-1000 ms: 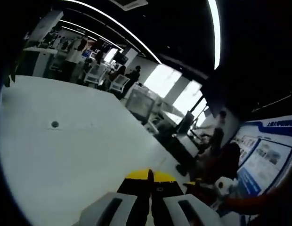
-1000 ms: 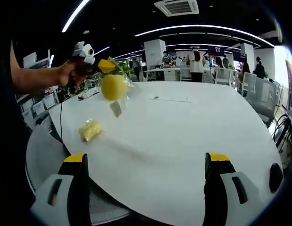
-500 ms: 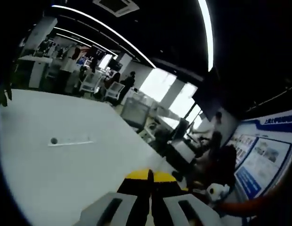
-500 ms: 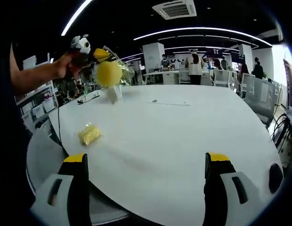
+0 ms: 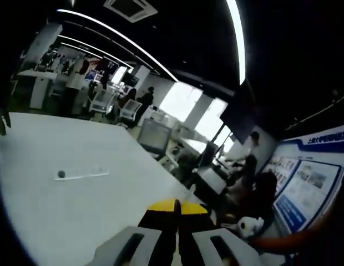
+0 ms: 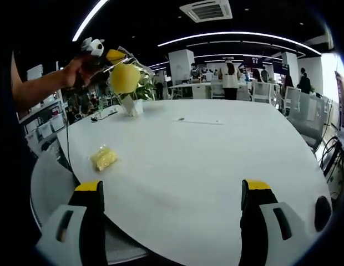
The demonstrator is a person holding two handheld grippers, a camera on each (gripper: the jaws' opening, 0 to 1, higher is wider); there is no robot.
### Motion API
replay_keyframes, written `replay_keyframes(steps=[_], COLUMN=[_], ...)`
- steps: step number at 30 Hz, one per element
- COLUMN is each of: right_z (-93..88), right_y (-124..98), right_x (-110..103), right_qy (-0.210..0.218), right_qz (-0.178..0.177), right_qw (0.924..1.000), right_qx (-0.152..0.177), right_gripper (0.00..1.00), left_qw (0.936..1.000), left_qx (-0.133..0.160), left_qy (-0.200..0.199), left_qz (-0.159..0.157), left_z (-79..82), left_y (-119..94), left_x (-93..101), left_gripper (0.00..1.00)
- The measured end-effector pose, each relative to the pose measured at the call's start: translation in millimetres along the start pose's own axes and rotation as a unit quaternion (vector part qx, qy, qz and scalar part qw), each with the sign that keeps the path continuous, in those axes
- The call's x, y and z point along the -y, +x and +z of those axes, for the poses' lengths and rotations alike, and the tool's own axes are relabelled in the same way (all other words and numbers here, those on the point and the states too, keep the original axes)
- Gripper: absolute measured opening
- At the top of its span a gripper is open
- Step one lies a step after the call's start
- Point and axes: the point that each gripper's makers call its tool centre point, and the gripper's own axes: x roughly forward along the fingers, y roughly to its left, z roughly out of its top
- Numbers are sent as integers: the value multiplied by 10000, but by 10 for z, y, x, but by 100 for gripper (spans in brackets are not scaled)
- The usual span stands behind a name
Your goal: Compare the silicone blocks by pressing each to a similar depth, holding the contact briefly, and releasing to observe deformation and rebound differences across the visible hardness samples.
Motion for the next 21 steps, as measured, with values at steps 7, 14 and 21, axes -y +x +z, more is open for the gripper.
replay_keyframes(steps=[7, 14, 21], right_z=[6, 27, 97], right_y=[-7, -10, -17], right_x=[38, 43, 50], right_qy=[-9, -66, -91], right_qz=[-36, -43, -29], right_qw=[10000, 10000, 9999], right_qx=[18, -3, 59], right_gripper=[96, 96, 96], left_qw=[10000, 9999, 9998], left_qx=[16, -1, 19], left_qy=[63, 73, 104], left_qz=[-57, -90, -144], left_z=[59, 62, 89], left_y=[1, -1, -16], left_x=[47, 73, 106], left_gripper=[0, 0, 0])
